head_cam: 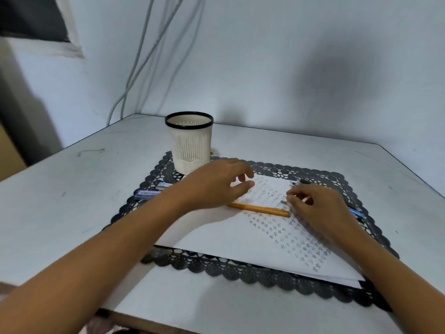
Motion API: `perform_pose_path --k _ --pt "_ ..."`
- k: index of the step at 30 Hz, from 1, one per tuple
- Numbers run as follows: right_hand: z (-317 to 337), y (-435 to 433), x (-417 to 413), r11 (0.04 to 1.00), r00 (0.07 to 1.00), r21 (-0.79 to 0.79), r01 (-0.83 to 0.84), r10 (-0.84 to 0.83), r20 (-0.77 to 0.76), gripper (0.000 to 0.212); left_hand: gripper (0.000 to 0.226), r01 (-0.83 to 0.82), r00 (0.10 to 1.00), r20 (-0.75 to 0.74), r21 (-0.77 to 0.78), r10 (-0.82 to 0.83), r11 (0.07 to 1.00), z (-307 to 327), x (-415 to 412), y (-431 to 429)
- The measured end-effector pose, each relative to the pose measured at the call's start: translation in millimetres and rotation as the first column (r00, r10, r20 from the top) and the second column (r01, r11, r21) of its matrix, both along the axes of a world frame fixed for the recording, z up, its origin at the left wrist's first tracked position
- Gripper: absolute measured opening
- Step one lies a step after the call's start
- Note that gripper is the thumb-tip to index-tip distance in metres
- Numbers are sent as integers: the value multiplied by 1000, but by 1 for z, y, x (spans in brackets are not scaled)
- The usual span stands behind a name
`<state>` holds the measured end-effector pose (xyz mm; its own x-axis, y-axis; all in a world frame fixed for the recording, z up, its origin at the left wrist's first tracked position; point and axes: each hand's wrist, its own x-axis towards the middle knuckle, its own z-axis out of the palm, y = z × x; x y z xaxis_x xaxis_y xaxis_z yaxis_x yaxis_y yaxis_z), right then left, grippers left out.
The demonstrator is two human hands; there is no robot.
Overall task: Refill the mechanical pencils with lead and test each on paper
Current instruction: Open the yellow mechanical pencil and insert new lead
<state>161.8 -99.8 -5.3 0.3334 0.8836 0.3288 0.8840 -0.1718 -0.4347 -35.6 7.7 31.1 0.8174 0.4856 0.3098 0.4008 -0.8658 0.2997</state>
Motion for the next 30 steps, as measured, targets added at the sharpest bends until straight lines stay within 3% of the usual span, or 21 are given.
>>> perform_pose_path --k 7,11,18,22,30 --pt "2 -1 -2 1000 1000 7 -2 2 -10 22 23 -219 976 -10 -20 218 976 -3 -77 28" --pt "2 -1 -2 1000 1000 23 -6 6 -6 21 26 -302 950 -92 -23 299 953 -23 -110 35" --pt "4 0 -6 1000 1000 24 -1 2 -15 22 28 -298 953 -59 18 299 954 -33 -105 36" --pt "5 -2 -7 1000 1000 20 -2 3 -17 21 45 -248 961 -107 62 253 967 -30 -83 34" --pt "6 -2 -7 1000 1000 19 0 1 -22 20 28 -239 960 -142 34 242 970 -32 -66 34"
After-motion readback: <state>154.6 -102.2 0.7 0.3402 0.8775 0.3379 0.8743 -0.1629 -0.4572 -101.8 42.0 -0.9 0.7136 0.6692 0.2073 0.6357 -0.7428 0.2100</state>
